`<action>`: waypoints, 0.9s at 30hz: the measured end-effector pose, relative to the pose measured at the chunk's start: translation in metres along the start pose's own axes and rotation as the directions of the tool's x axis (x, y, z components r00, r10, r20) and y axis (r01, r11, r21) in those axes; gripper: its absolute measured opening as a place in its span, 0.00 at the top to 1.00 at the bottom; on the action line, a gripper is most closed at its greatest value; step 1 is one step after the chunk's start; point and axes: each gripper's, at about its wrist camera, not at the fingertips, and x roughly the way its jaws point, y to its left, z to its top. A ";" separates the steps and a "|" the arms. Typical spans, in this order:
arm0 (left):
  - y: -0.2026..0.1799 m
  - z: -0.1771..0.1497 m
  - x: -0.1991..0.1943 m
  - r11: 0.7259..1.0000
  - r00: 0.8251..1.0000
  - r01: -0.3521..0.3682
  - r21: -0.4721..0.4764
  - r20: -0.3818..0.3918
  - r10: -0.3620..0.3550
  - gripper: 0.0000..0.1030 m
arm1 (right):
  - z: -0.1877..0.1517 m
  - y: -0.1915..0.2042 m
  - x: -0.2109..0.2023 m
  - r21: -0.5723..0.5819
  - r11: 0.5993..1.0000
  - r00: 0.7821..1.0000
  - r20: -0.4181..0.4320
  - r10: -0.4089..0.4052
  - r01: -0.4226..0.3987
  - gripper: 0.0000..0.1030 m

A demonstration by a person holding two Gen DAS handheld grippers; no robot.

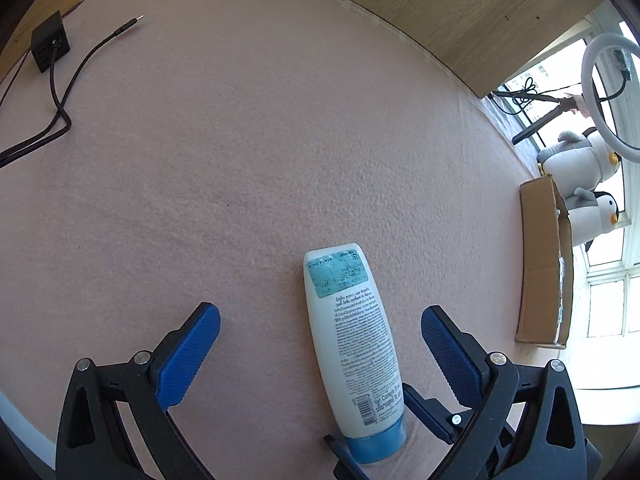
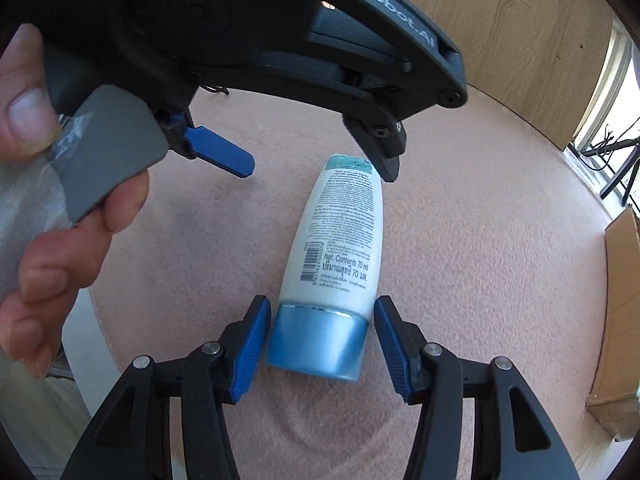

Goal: Organize objects
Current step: 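Grasp the white lotion bottle by its blue cap end with the right tool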

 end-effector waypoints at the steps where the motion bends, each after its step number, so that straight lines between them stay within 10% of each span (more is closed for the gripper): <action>1: -0.005 0.000 0.004 1.000 1.000 -0.012 0.009 -0.004 0.012 0.02 | -0.003 0.000 -0.001 -0.001 1.000 1.000 0.000 -0.004 0.004 0.51; 7: -0.029 0.000 0.016 0.994 0.996 -0.084 0.070 0.005 0.084 0.13 | -0.008 -0.002 0.000 0.005 1.000 1.000 0.009 0.028 -0.028 0.57; 12: -0.042 -0.004 0.018 0.980 0.987 -0.159 0.118 0.035 0.156 0.46 | -0.010 -0.002 -0.001 -0.003 1.000 0.999 0.024 0.028 -0.028 0.60; 27: -0.067 -0.002 -0.010 0.990 0.990 -0.106 0.093 0.102 0.096 0.49 | -0.003 -0.016 -0.025 0.018 1.000 0.995 0.099 -0.002 0.000 0.60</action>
